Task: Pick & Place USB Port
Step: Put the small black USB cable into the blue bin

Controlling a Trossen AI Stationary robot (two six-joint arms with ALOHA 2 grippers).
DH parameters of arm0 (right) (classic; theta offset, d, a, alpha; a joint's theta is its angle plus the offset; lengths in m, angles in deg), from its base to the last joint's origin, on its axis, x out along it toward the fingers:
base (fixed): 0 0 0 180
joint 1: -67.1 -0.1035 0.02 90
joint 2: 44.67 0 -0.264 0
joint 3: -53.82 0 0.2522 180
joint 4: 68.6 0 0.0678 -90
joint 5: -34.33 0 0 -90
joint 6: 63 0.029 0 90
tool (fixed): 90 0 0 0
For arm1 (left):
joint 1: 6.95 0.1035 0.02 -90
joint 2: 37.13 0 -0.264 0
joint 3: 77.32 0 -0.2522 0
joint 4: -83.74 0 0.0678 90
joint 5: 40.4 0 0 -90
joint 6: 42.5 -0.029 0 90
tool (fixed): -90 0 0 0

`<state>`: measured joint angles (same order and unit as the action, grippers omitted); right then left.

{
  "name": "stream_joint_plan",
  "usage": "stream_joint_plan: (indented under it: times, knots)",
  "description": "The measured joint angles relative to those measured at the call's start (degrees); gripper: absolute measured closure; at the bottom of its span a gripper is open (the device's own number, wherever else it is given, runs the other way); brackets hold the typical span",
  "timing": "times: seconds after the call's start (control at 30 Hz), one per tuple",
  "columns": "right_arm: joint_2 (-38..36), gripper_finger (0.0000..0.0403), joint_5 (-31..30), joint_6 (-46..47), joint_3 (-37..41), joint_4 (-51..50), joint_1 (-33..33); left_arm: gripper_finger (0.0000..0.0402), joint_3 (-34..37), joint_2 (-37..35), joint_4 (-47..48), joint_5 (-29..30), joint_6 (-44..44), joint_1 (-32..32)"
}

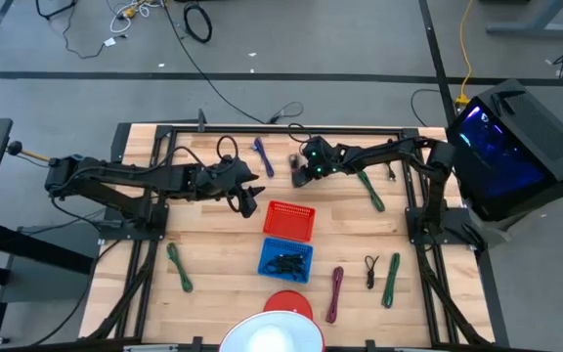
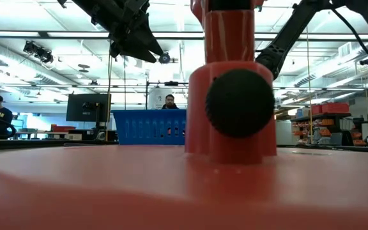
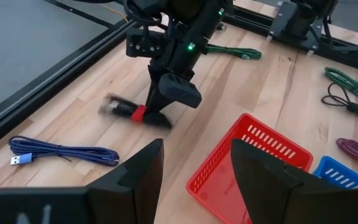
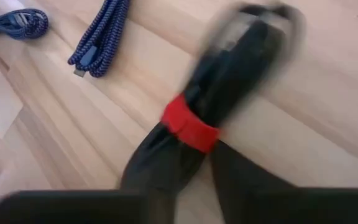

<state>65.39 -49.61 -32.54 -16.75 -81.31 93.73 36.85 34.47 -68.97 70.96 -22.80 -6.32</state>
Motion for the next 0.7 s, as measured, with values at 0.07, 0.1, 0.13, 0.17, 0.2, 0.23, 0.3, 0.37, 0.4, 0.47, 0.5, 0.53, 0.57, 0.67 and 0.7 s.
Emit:
stream_joint_plan:
  times: [0.07,0.1,0.13,0.17,0.2,0.23,0.3,0.37,0.4,0.47,0.5,0.53,0.57,0.67,0.7]
  knots:
    - [0.05,0.0386,-0.23,-2.18,0.02,0.34,-0.19,0.0209,0.00,0.00,0.01,0.00,0.00,-0.02]
    - [0.04,0.0388,-0.50,-2.20,0.03,0.44,-0.20,0.0209,0.00,0.00,0.01,0.00,0.02,-0.02]
    - [0.04,0.0391,-0.67,-2.23,0.02,0.45,-0.20,0.0209,0.00,0.00,0.01,0.00,0.04,0.00]
    - [-0.04,0.0394,-0.65,-2.59,0.03,0.38,-0.20,0.0209,0.00,0.00,0.01,0.00,0.08,0.00]
    - [-0.28,0.0396,-0.49,-3.39,0.04,0.08,-0.20,0.0209,0.00,0.00,0.01,0.00,0.34,0.00]
    - [-0.63,0.0397,0.04,-4.19,0.06,-0.46,-0.20,0.0209,0.00,0.00,0.01,0.00,0.57,0.00]
    - [-2.13,0.0399,0.63,-5.92,0.26,-2.33,-0.20,0.0209,0.00,0.00,0.01,0.00,0.68,-0.02]
    - [-4.77,0.0400,0.62,-7.97,0.31,-3.91,-0.34,0.0209,0.00,0.00,0.01,0.00,0.70,0.00]
    - [-6.35,0.0400,0.57,-8.97,0.29,-4.64,-0.46,0.0209,0.00,0.00,0.01,0.00,0.89,0.00]
    - [-9.91,0.0401,0.40,-11.05,0.24,-6.39,-0.68,0.0209,0.00,0.00,-0.02,0.00,1.99,0.00]
    - [-11.73,0.0401,0.40,-11.99,0.24,-7.56,-0.90,0.0209,0.00,0.00,-0.16,-0.01,2.51,0.00]
    - [-13.63,0.0401,0.42,-12.94,0.24,-8.29,-1.25,0.0209,-0.01,0.01,-0.43,-0.02,3.05,0.00]
    - [-15.75,0.0401,0.38,-14.07,0.24,-8.80,-1.61,0.0209,-0.02,0.02,-0.93,-0.04,3.58,0.00]
    - [-22.49,0.0402,-0.08,-17.18,0.22,-9.35,-3.66,0.0209,-0.02,0.02,-3.77,-0.11,3.67,-0.34]
    - [-24.64,0.0402,-0.05,-18.06,0.22,-9.42,-4.50,0.0209,-0.02,0.02,-5.10,-0.11,3.62,-0.51]
